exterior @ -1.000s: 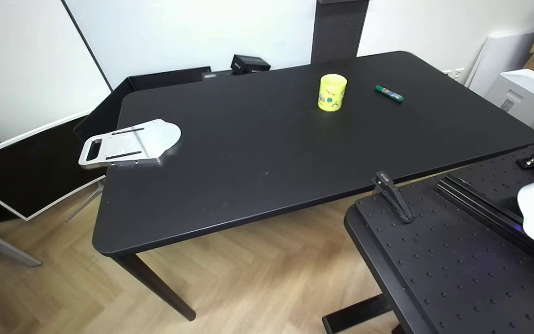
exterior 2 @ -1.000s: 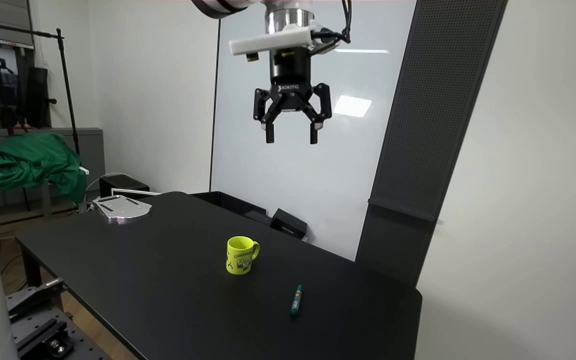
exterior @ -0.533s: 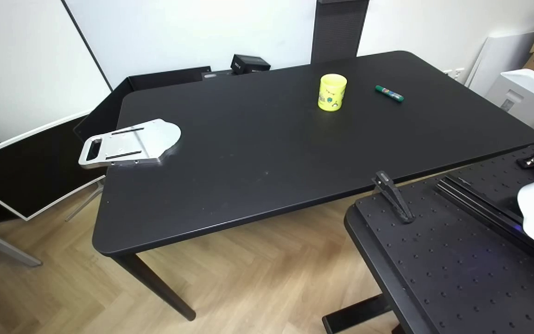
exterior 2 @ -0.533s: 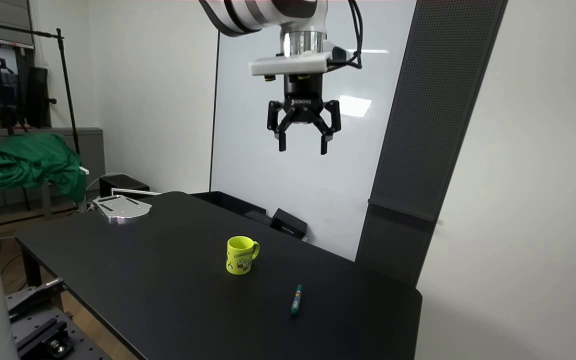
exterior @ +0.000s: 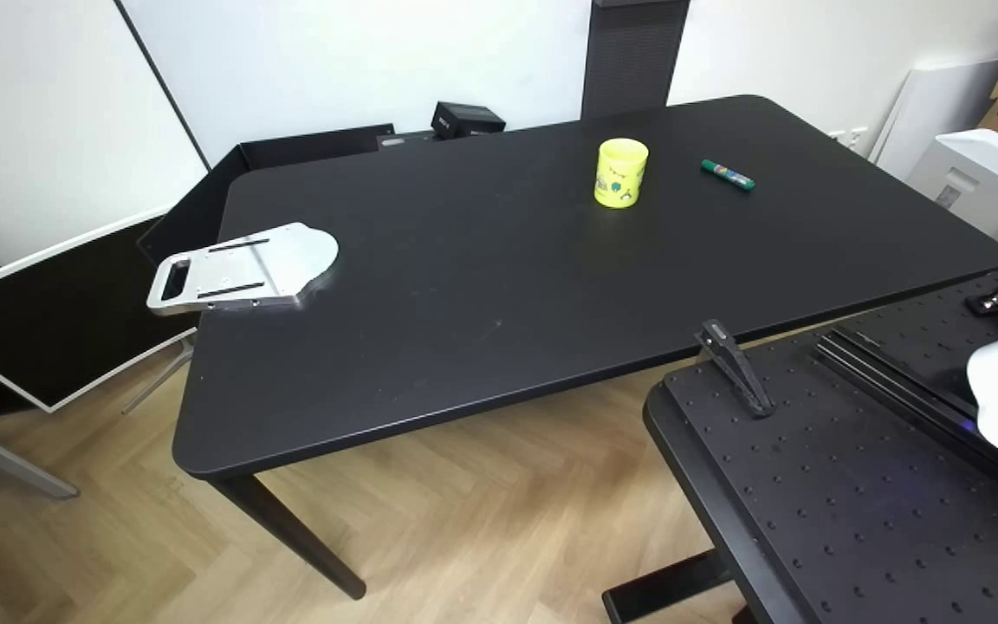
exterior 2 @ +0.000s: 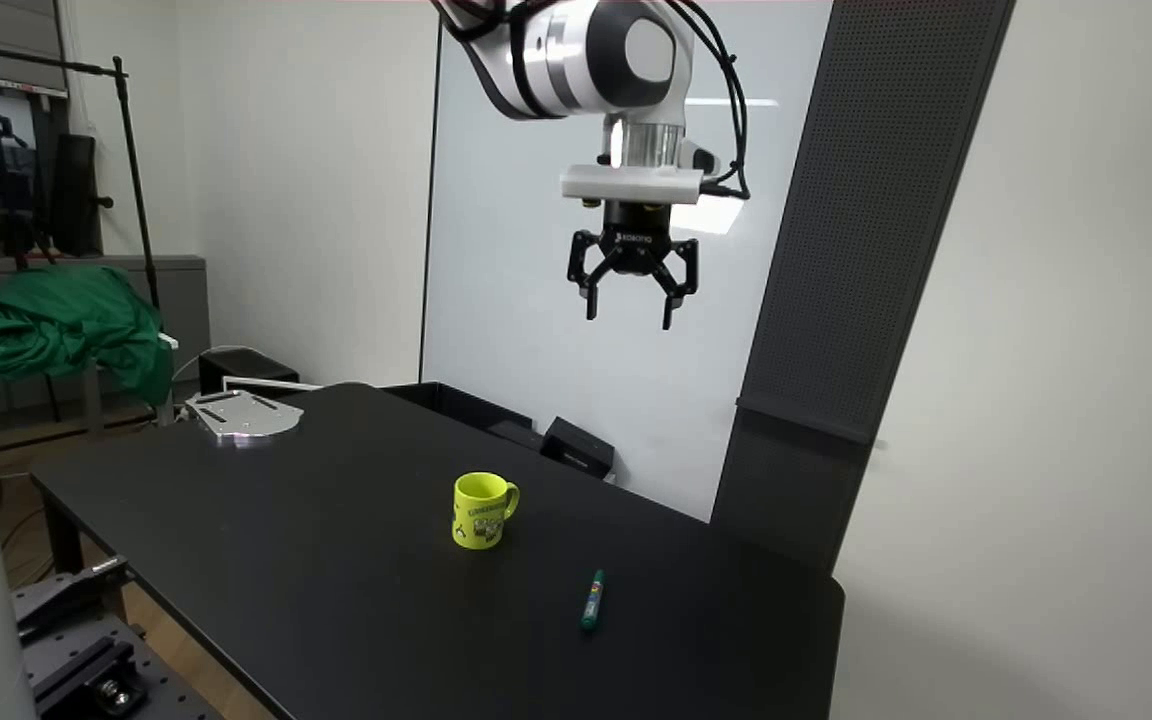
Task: Put the green marker inside the yellow mug
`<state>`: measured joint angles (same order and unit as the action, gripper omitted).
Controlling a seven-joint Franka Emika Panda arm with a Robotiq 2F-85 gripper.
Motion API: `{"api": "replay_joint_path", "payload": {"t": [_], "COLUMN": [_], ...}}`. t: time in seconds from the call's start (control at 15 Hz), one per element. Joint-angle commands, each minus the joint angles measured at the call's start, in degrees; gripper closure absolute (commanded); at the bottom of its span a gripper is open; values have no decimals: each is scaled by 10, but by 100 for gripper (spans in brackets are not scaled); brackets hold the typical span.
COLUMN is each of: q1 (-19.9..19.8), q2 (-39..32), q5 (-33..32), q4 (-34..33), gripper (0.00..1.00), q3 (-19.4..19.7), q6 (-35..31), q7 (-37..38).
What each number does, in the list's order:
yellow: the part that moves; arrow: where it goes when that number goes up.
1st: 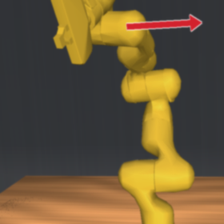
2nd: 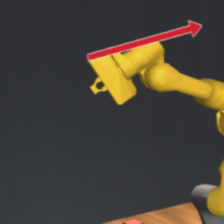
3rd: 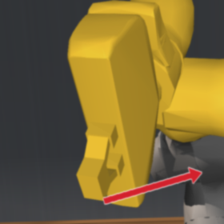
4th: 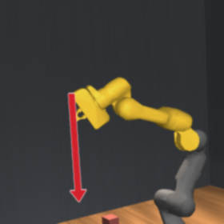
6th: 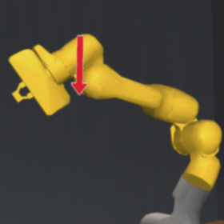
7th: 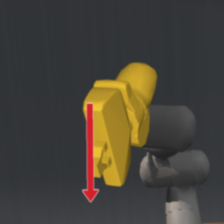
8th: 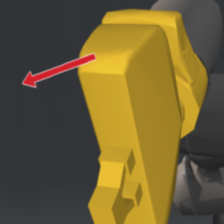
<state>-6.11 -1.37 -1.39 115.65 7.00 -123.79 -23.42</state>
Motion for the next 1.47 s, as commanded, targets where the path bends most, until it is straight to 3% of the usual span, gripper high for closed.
{"api": "replay_joint_path", "payload": {"t": [0.0,0.07,0.13,0.33,0.8,1.4], "q1": [-4,-6,-7,-9,-10,-33], "q2": [-89,-109,-63,-102,-105,-205], "q5": [15,15,4,3,3,17], "q4": [-105,-126,-62,-103,-111,-151], "gripper": [0,0,0,0,0,0], "q3": [-7,-11,-11,-16,-16,-26], "q6": [30,37,8,17,23,-59], "q7": [-32,-39,-22,-27,-32,-52]}}
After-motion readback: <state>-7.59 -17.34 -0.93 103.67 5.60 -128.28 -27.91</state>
